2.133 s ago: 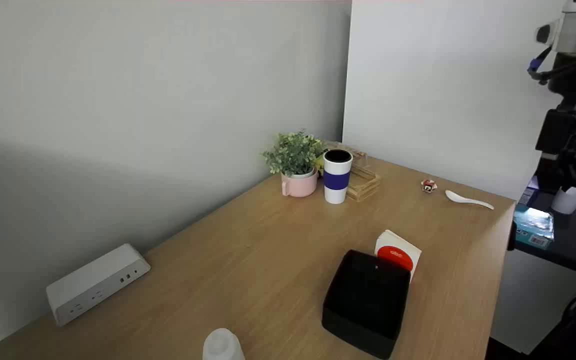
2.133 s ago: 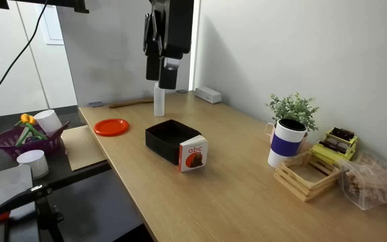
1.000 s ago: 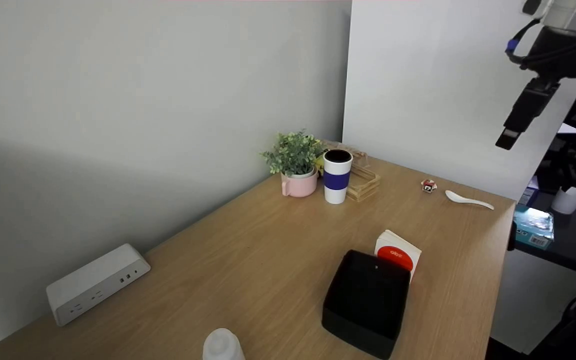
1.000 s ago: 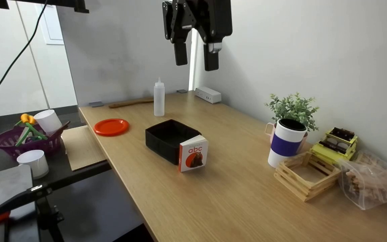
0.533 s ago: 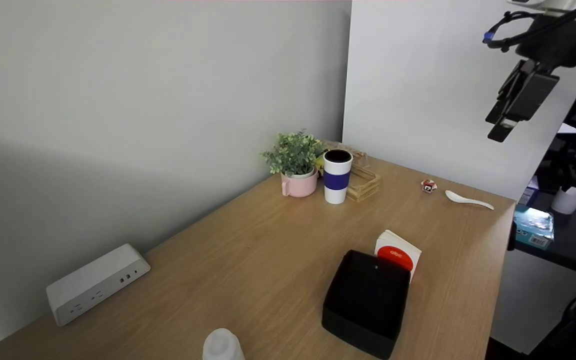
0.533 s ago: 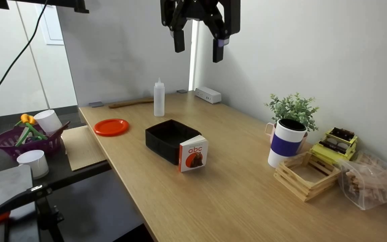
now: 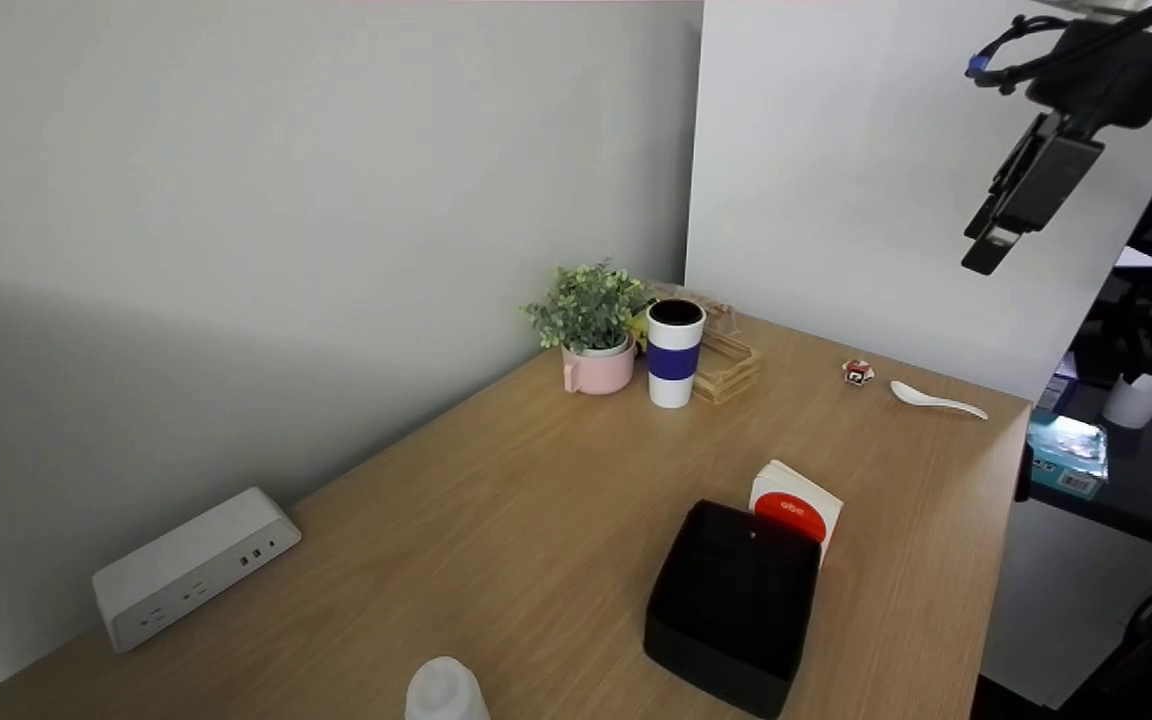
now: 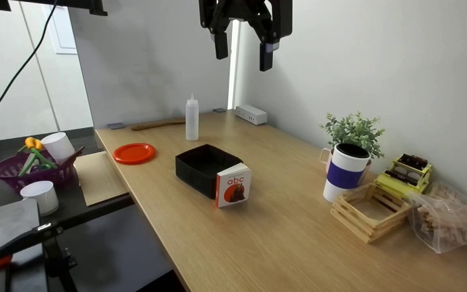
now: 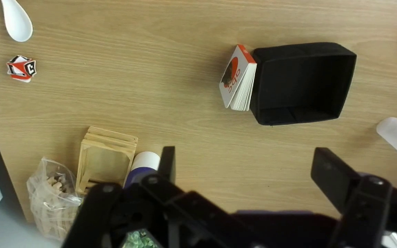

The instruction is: Pick up the small white book from the table and put it in the black lunch box.

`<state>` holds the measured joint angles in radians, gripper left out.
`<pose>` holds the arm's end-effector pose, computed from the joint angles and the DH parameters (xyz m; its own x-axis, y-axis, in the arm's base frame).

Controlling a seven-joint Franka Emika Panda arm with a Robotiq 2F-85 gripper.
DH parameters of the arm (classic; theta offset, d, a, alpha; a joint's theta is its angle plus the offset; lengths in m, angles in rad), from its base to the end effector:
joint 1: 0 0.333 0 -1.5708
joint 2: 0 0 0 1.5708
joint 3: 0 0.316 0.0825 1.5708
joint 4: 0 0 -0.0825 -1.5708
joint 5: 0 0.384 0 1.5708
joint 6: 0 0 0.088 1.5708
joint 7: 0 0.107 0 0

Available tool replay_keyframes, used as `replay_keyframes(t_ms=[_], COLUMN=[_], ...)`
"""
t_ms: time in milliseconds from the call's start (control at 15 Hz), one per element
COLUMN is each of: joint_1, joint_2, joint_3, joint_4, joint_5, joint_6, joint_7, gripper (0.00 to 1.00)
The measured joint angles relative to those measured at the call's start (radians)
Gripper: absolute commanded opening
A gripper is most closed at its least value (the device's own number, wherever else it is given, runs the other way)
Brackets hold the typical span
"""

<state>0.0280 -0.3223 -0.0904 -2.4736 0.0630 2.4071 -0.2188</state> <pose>0.4559 -0.0289 0.4354 0.9593 0.1084 0.2608 0.1190 -0.9926 -0.0251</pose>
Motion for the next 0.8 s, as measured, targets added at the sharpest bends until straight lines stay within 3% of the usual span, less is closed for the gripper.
replay_keyframes(t_ms=[467, 800], joint_1=[0.0, 0.001], joint_2=[0.136, 0.331], joint_3=[0.008, 0.014], joint_4=[0.045, 0.167], joint_5=[0.003, 0.032], joint_6=[0.069, 0.039], joint_7=[0.043, -0.054], gripper=[1.0, 1.0])
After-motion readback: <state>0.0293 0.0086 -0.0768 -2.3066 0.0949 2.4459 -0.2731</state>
